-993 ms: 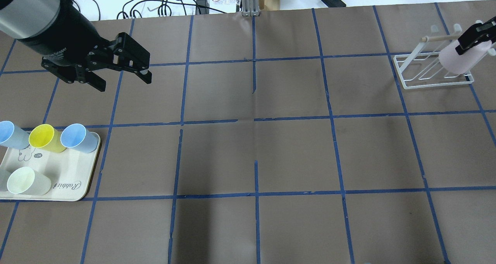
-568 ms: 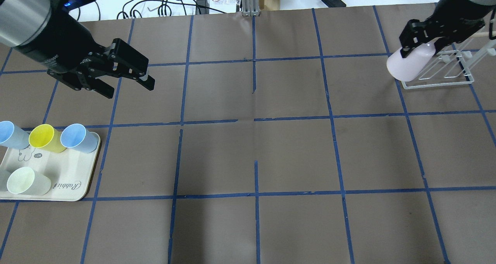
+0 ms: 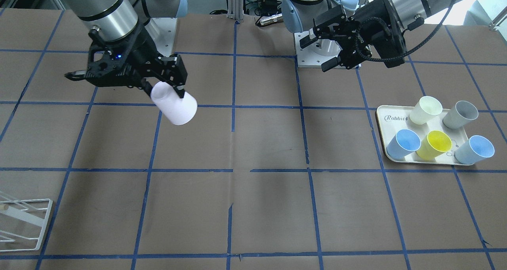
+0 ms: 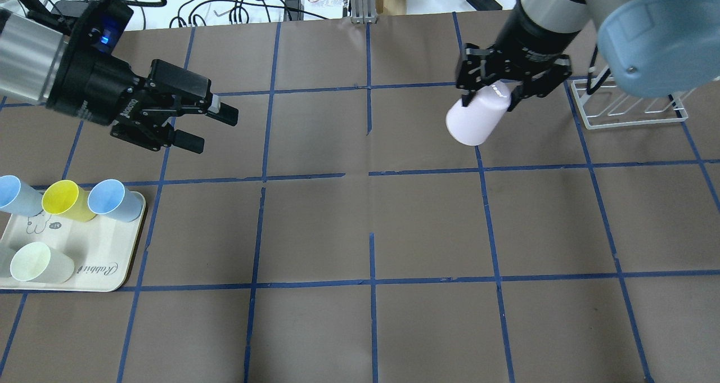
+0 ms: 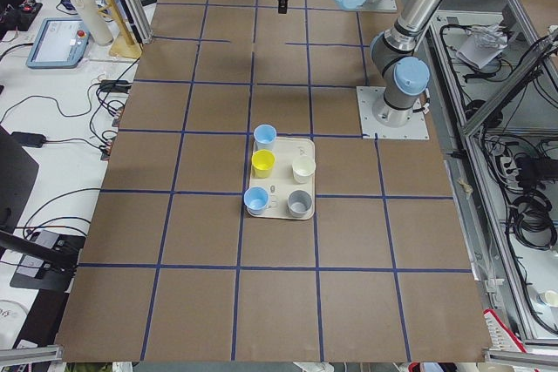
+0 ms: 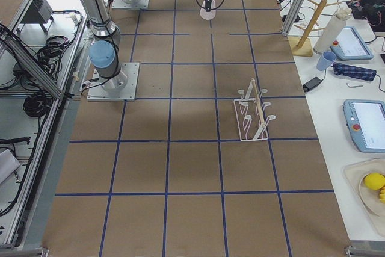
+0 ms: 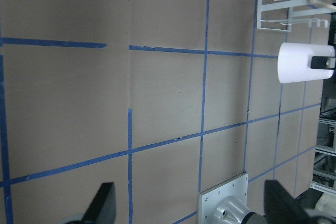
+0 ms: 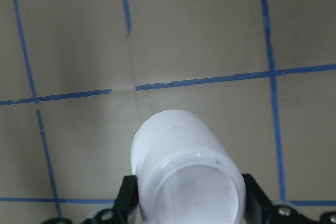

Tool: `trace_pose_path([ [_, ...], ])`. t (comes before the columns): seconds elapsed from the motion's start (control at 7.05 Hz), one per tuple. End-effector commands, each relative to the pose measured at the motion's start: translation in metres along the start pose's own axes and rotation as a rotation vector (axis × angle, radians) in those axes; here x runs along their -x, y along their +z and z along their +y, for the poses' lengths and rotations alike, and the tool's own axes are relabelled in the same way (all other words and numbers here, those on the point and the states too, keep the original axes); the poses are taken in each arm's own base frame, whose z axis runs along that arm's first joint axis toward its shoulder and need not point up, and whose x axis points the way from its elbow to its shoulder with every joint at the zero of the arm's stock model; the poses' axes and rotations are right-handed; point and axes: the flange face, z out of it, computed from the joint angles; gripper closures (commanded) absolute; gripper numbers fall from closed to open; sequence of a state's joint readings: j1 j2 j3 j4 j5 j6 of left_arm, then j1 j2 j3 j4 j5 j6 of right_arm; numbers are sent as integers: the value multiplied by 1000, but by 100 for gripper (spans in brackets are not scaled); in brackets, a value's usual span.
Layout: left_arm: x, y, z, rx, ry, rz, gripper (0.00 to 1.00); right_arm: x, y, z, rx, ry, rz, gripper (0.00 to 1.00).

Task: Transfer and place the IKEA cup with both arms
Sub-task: 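Carry the pink cup toward the left gripper while the left arm reaches in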

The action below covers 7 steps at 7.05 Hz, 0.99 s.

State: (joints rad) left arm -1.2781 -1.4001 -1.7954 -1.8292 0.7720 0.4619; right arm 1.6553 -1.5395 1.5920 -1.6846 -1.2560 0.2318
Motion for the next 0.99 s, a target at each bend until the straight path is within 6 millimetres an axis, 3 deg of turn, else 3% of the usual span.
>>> trace_pose_path([
  [0.0, 32, 21, 7, -14, 77, 107, 0, 38, -2, 9, 109, 120, -338, 99],
  [0.14, 48, 28, 10, -35, 115, 159, 0, 44, -6, 8, 164, 163, -493, 99],
  [0.43, 78, 41, 10, -144, 17, 350, 0, 26, -7, -8, 262, 263, -784, 99],
  [0.57, 84, 47, 7, -162, -20, 400, 0, 21, 15, -1, 322, 294, -881, 100],
  [0.85, 88, 64, -4, -169, -98, 503, 0, 17, 36, 6, 380, 317, -1036, 100],
])
